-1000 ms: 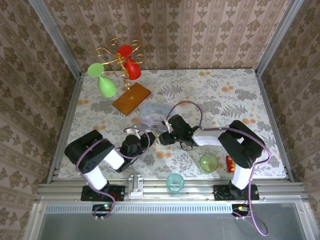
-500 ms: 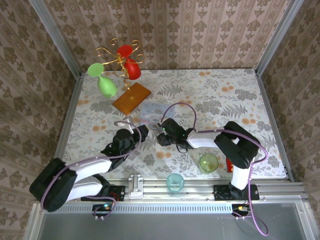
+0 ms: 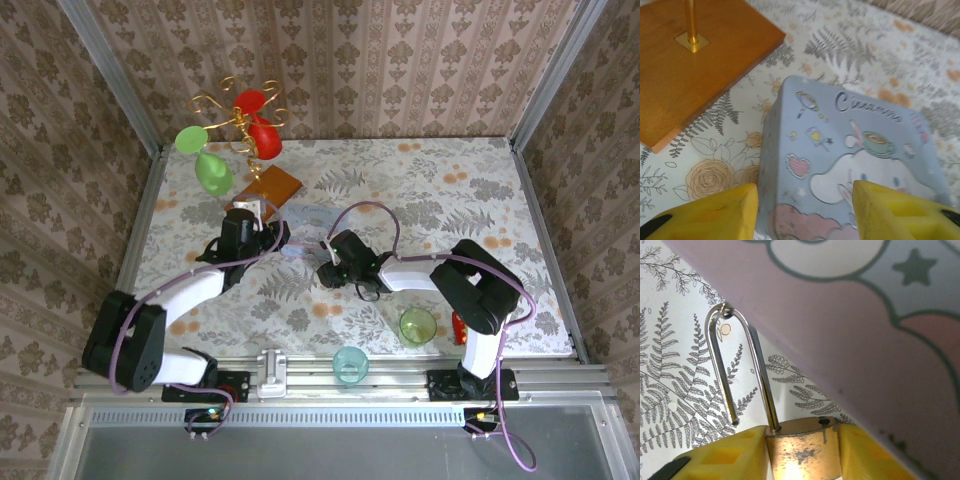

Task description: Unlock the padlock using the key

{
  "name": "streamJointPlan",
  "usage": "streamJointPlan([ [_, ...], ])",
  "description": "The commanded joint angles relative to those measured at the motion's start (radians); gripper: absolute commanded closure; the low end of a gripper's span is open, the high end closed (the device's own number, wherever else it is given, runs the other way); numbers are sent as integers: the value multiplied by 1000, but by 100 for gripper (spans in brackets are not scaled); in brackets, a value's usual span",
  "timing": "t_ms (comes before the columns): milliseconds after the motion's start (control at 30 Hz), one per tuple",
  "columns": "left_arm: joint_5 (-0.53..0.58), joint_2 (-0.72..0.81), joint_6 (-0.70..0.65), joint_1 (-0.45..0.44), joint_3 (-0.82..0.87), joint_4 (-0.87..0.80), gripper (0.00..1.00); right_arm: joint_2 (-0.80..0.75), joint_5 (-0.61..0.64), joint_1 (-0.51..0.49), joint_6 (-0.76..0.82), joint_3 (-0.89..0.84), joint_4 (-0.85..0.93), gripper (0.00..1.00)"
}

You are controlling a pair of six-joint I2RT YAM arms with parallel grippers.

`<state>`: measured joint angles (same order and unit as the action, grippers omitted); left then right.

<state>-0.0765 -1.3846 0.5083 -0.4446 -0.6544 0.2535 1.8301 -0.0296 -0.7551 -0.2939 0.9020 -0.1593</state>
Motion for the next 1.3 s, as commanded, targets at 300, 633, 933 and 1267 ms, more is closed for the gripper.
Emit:
streamJointPlan([
  [300,-3,-142,-140,3,-97,-62,50,13,73,10,-12,-32,30,65],
  [633,8,-128,-114,-87,-46,-89,59,-75,203,7,-140,-83,80,74],
  [933,12,-96,-36,-160,22,-46,60,-47,326,-4,-240,-74,127,78],
  [1267,23,-105,17,-183,67,10,63,-56,333,17,-344,-51,174,80],
])
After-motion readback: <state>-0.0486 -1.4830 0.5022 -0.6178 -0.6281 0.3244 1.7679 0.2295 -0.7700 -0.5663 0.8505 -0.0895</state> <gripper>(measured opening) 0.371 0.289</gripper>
